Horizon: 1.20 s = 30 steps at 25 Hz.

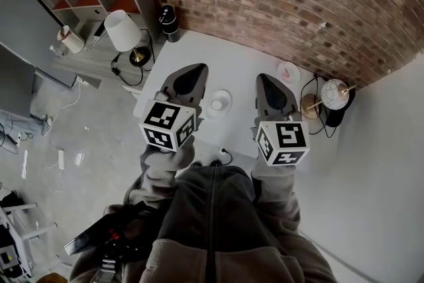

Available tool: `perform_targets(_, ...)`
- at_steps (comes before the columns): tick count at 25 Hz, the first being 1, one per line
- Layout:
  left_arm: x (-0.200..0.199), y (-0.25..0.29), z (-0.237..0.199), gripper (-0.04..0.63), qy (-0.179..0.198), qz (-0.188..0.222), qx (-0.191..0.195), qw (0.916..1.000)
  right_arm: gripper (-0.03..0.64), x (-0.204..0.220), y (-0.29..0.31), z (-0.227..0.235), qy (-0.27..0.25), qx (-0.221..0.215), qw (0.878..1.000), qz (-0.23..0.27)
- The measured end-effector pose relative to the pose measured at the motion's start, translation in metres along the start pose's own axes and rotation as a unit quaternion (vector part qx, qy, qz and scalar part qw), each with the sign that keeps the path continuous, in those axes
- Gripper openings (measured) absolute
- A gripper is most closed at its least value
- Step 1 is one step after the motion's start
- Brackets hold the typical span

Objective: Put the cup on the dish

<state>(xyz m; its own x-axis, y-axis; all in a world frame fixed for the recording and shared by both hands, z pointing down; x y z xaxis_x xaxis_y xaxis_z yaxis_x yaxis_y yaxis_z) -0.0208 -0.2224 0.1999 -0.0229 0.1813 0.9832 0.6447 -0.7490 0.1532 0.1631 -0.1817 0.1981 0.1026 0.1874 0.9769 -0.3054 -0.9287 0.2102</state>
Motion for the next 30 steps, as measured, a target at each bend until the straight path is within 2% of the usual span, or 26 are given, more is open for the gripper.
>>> perform_targets(3, -0.008, -0.002, 0.003, 0.005, 0.005, 0.025, 0.011, 0.9996, 0.002, -0.009, -0.001, -0.002, 0.0, -0.007, 1.0, 0.017)
perform_targets(9, -0.024, -0.003, 0.001, 0.005, 0.02, 0.049, -0.014, 0.9985, 0.002, -0.027, -0.001, -0.004, -0.011, -0.013, 0.999, 0.046)
perform_targets(20, -0.037, 0.008, 0.003, 0.005, 0.059, 0.049, -0.017, 0.9969, 0.002, -0.039, 0.007, 0.002, -0.018, -0.012, 0.997, 0.07)
perform_targets(30, -0.038, 0.012, -0.005, 0.005, 0.056, 0.048, -0.026, 0.9969, 0.002, -0.041, 0.008, 0.006, -0.022, -0.006, 0.997, 0.075)
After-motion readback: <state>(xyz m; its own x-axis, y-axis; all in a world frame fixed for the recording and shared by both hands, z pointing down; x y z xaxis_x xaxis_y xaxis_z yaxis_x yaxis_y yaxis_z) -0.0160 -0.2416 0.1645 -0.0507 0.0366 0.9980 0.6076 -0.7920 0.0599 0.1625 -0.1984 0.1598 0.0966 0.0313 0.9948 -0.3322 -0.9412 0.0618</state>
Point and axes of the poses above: the fingertips, and each gripper's own axes: y forward along the fingers, z to its right, x out of its underside, the point moved 6 cm from there along -y, backward along the fingers, and after that the axes turned 4 degrees about -z, right-handed, at the moved point
